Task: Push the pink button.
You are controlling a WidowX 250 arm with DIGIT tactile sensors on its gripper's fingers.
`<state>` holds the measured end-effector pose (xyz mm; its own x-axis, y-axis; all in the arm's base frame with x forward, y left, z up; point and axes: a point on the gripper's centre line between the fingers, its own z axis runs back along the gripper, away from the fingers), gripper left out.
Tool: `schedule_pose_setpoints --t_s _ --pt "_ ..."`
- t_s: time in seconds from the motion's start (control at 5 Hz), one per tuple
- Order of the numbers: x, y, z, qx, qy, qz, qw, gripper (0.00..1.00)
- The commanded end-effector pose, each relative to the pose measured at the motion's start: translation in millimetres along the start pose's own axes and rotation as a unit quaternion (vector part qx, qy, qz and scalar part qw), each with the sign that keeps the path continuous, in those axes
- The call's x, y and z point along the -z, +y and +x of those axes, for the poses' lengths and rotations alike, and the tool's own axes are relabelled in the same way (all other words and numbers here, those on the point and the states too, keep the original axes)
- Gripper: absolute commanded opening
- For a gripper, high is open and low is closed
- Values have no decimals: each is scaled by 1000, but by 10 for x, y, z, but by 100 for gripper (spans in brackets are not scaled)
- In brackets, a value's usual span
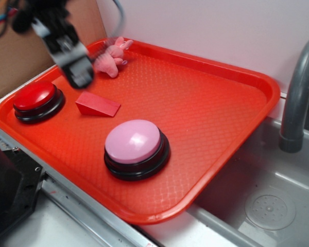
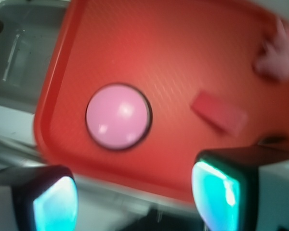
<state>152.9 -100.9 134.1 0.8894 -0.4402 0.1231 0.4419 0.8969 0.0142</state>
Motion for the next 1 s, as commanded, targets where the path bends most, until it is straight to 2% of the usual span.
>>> schedule_pose_setpoints --t_s 0.0,0.2,0.4,0.6,0.8 --pt "567 -145 258 38 -26 17 999 100" --pt "679 -22 363 24 -9 41 999 100" --pt "794 -61 367 28 62 -4 998 100" --pt "738 -120 261 9 83 -2 997 100" --pt "695 -85 257 9 81 2 997 100"
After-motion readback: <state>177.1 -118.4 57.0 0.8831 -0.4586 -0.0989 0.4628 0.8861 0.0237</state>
